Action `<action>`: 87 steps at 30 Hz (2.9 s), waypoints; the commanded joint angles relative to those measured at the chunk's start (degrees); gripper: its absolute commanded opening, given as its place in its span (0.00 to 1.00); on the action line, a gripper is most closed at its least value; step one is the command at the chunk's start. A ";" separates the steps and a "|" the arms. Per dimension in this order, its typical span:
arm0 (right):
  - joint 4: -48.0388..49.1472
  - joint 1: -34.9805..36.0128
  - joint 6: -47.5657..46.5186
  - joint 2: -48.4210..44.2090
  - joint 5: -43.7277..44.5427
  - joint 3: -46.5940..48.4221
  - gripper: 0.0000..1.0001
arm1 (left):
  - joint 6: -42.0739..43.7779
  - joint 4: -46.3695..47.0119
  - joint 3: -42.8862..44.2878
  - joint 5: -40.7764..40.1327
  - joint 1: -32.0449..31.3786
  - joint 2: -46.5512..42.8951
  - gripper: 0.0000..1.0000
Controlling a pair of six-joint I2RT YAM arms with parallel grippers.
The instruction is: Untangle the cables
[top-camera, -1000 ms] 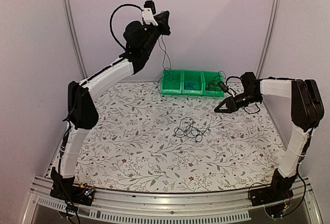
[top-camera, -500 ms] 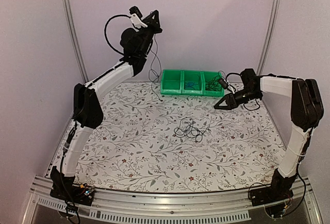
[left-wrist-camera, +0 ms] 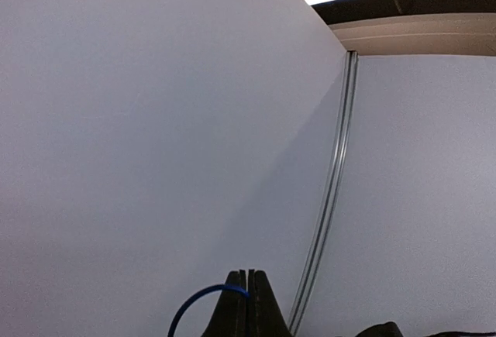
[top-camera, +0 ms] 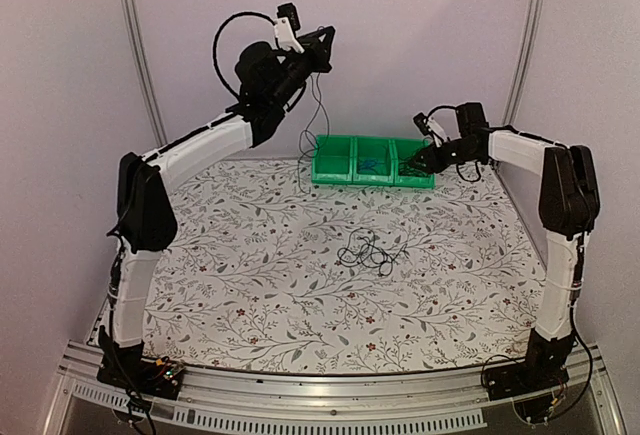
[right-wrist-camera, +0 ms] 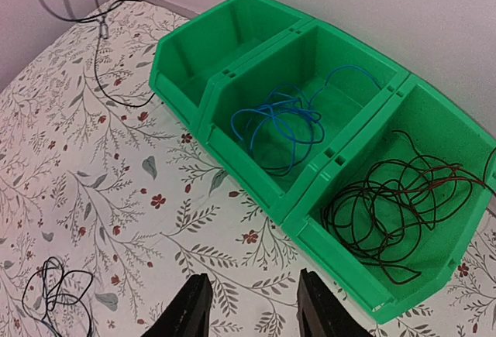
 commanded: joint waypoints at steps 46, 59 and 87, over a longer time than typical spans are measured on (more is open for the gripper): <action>3.33 5.67 16.52 5.44 8.60 1.17 0.61 | 17.09 2.87 -9.25 -14.66 -10.73 -11.46 0.00; 0.46 5.59 13.71 -4.88 4.80 -5.46 0.65 | 15.89 3.47 -0.75 -13.10 -7.78 -3.11 0.00; -0.70 5.22 11.54 -7.21 4.31 -10.70 0.61 | 3.62 7.80 3.27 -11.21 -1.49 9.40 0.00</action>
